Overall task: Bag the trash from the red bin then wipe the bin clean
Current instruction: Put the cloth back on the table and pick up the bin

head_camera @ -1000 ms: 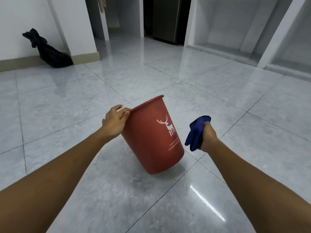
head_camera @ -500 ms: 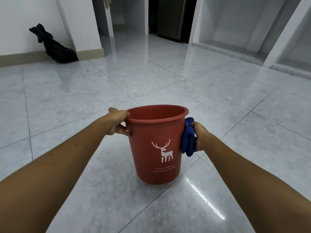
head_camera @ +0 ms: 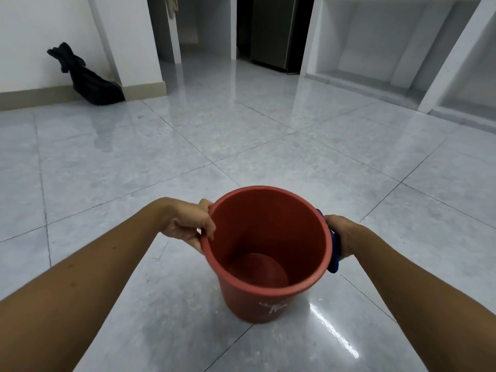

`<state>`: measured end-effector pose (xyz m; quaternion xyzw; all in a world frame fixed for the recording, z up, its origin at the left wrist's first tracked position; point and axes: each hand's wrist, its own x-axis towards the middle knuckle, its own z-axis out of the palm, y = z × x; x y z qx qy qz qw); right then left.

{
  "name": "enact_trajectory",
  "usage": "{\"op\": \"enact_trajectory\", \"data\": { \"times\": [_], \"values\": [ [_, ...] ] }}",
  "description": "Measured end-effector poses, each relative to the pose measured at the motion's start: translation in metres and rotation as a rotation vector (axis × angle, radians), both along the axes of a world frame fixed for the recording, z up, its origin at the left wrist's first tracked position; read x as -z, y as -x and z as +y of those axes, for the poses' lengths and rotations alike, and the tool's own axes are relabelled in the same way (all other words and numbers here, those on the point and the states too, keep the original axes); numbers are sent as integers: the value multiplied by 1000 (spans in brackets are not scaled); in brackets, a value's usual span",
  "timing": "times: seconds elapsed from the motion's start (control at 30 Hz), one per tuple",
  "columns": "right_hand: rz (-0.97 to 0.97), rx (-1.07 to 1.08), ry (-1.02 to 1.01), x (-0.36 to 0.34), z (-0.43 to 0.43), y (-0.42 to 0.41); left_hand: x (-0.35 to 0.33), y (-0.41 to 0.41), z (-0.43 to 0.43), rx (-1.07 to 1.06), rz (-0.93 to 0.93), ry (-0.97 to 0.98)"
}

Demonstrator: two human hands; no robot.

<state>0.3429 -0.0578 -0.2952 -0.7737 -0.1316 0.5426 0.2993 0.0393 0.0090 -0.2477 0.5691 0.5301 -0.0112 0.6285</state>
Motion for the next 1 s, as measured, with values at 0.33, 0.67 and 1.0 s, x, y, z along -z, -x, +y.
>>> {"op": "enact_trajectory", "data": {
  "times": [0.33, 0.67, 1.0],
  "values": [
    [30, 298, -266, -152, -17, -80, -83, -64, 3, -110, 49, -475],
    [106, 24, -295, -597, -143, -103, -519, -259, -61, 397, -440, -172],
    [99, 806, -724, -806, -429, -55, -745, -313, -283, 515, -576, -346]
  ]
}}
